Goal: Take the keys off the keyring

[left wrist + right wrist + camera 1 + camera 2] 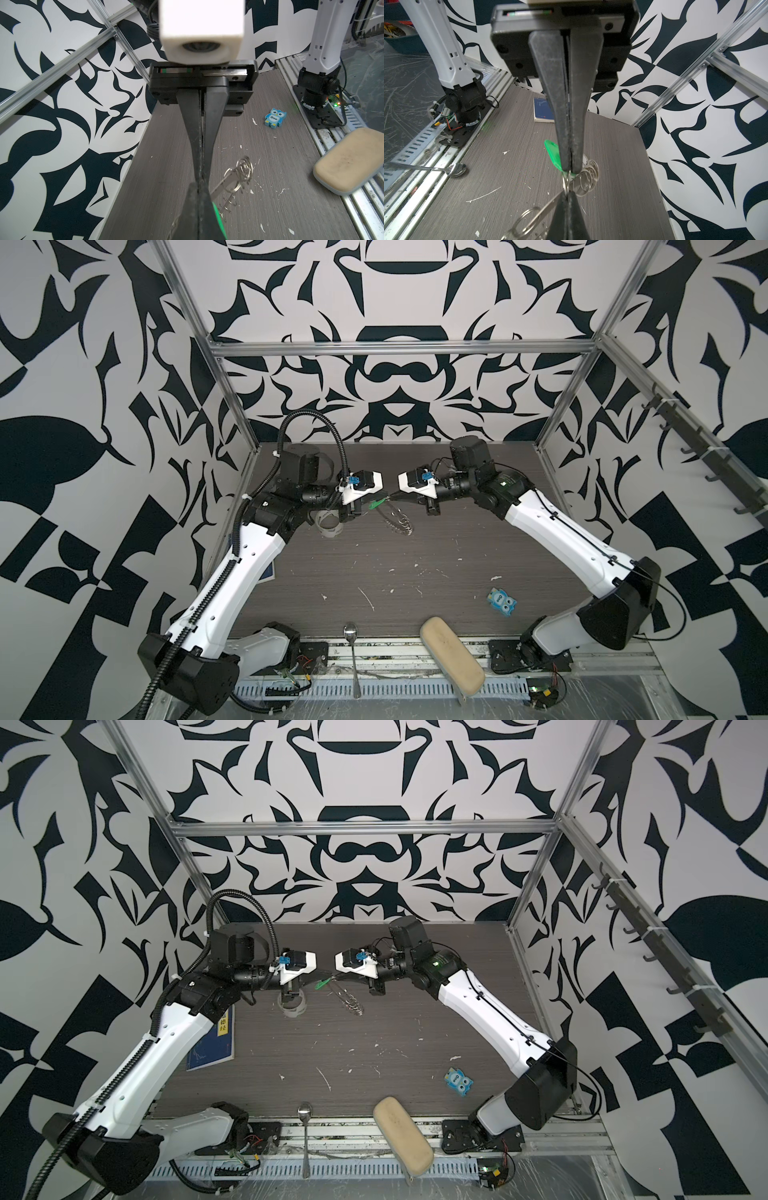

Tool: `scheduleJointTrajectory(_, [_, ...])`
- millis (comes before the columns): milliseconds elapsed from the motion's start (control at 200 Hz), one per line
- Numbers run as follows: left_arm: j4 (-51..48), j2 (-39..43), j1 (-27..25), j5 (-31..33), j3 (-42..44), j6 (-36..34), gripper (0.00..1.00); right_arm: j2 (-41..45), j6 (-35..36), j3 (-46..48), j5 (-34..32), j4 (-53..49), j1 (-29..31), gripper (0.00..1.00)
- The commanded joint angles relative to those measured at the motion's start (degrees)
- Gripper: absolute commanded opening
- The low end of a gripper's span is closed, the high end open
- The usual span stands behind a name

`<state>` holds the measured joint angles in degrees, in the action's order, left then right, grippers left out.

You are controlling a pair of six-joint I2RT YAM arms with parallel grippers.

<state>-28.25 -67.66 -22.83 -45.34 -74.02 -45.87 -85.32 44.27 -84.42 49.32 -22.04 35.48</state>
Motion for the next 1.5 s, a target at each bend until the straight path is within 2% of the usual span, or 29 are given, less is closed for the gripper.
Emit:
scheduleJointTrajectory(0, [2.0,2.3,2.7,0.9,-0.9,0.1,0.00,3.4,-5.2,1.7,4.2,5.1,-0.7,0.00])
scheduleJointTrajectory(465, [8.0,3.3,3.6,2.5,2.9,7.1,0.00,7.4,-21.4,10.8,8.2,26.4,-3.0,0.00])
scheduleJointTrajectory(555, [10.7,3.7,3.6,2.4,4.3,8.9,0.00,7.8,-24.4,12.2,8.3,30.3,-3.4,0.00])
scheduleJointTrajectory(725, [14.4,4.1,3.6,1.9,6.4,11.3,0.00,7.8,-34.3,15.7,9.2,42.5,-4.0,0.00])
scheduleJointTrajectory(995, [23.3,4.1,3.5,0.3,11.0,15.3,0.00,7.0,-42.5,16.9,9.3,53.0,-4.7,0.00])
scheduleJointTrajectory(1155, [24.3,3.0,3.6,-0.1,11.2,16.0,0.00,6.6,-43.0,16.7,8.9,53.6,-4.8,0.00])
scheduleJointTrajectory(1245, [24.2,2.7,3.6,1.5,11.3,16.3,0.00,7.3,-40.7,16.7,7.4,50.9,-5.3,0.00])
scheduleJointTrajectory(1360, [24.1,2.3,3.6,6.6,11.4,17.9,0.00,9.2,-35.1,17.8,3.0,44.3,-5.3,0.00])
scheduleJointTrajectory(1500, [22.9,1.8,3.6,13.5,11.7,21.2,0.00,12.5,-32.0,22.0,-6.5,40.9,-5.4,0.00])
